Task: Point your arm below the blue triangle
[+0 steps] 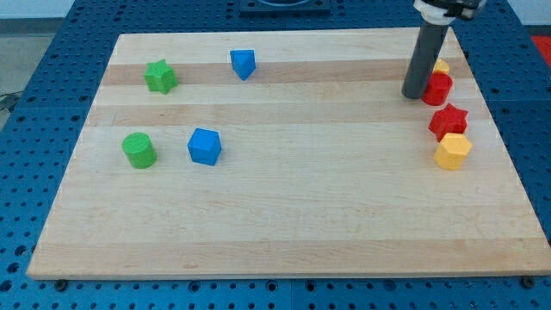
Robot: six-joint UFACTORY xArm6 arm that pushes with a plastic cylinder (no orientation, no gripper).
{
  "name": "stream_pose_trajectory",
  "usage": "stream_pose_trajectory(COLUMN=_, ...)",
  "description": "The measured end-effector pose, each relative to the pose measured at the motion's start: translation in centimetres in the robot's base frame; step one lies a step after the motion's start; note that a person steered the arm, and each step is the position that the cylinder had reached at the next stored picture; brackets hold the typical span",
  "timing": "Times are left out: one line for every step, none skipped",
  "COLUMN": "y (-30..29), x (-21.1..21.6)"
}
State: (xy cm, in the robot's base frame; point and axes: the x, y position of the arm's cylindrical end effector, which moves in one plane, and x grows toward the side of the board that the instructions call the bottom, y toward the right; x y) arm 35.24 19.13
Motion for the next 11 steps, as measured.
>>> stream_pose_trajectory(y=-0.5, x=0.0)
stream_pose_trajectory(y=-3.8, x=0.2)
stream_pose_trajectory(y=-7.3, x=1.8)
stream_pose_trajectory(y=-10.8, x=2.9)
stream_pose_trajectory(y=-13.4, x=2.9)
stream_pose_trajectory(y=-16.2, x=2.7)
stream_pose_trajectory(y=-18.9, x=2.0)
stream_pose_trajectory(y=-21.6, x=1.7)
stream_pose_trajectory(y=-23.7, x=1.1)
stream_pose_trajectory(y=-25.6, x=0.6)
stream_pose_trajectory(y=-26.5, x=-0.4)
